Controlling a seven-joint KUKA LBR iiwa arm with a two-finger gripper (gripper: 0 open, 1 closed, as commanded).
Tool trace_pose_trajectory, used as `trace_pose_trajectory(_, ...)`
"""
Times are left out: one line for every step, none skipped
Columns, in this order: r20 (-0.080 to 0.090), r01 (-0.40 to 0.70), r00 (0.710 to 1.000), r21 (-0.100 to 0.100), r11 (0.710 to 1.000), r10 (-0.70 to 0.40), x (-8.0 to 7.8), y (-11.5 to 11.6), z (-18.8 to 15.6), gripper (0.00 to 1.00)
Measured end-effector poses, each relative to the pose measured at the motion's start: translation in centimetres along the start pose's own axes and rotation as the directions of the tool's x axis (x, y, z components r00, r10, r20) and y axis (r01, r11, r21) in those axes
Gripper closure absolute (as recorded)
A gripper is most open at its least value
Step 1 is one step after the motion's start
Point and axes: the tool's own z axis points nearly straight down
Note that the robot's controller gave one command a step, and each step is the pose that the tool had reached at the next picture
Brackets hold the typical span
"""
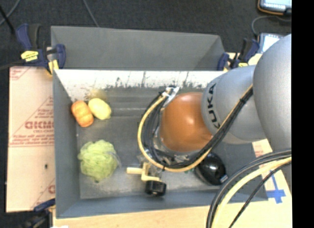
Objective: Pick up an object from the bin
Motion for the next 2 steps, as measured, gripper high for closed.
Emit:
trace_pose_trajectory(0.0,0.0,1.0,0.0,1.0,0.0,0.0,0.0,0.0,1.0)
trace_pose_trajectory(0.002,0.009,1.0,0.0,1.0,-0.009,-0.5,0.6,-14.0,1.0)
